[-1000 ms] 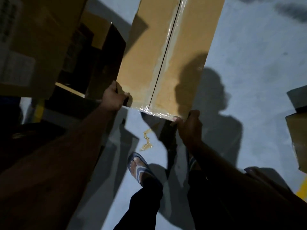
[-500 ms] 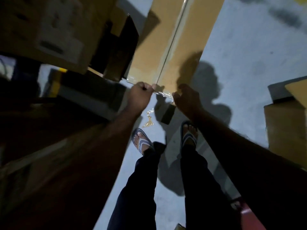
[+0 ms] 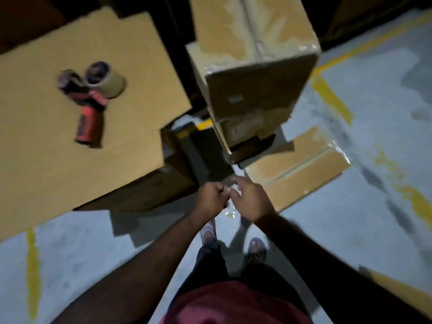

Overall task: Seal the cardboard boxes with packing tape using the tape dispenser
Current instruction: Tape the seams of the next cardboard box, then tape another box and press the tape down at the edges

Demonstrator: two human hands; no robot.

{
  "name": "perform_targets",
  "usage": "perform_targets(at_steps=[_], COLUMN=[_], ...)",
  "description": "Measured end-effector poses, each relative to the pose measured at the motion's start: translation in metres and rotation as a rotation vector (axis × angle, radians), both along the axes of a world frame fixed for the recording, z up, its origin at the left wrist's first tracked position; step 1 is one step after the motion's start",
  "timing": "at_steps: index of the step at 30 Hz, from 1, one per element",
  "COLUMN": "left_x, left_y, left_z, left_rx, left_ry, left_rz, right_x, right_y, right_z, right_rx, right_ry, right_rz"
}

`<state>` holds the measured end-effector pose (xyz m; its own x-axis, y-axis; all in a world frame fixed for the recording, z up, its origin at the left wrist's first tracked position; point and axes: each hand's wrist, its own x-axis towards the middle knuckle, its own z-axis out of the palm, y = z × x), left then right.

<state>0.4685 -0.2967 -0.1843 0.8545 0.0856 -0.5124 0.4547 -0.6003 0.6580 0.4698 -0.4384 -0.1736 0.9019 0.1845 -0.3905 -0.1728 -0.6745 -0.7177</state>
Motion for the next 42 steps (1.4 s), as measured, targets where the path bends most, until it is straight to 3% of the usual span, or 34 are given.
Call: perform_targets(at_steps=[7,12,17,24,29,36,42], left_x=[-0.064,-0.141,-0.226,-0.343,-0.432,-0.52,-0.568], left_y=[0.082,0.133,0.195,0.274,0.298,0.292,0.265], left_z=[0.098,0.124,0.136,0.125,0.13,0.11,0.081], left_rx=[-0.051,-0.232,-0.296,-0.361,-0.355,-0.108,-0.233], left_ry=[-0.248,-0.36,-0.354,-0.411,-0.462,-0.405,-0.325], left_rz=[0.254,0.522,0.794,1.211,1.666,2.098,2.348], right_x=[-0.003,-0.04,-0.087,-0.177,-0.264,-0.375,-0.447], right_y=[0.088,0.158,0.25,0.378,0.45,0.511,0.535], right_z=[0.103,0.145,0.159,0.141,0.128,0.114,0.082], right_rx=[0.073,0.102,0.169,0.222,0.21,0.167,0.06], right_ry=[-0.157,-0.204,-0.173,-0.061,0.032,0.129,0.199], right_rz=[0.422,0.696,0.897,1.154,1.407,1.807,2.117])
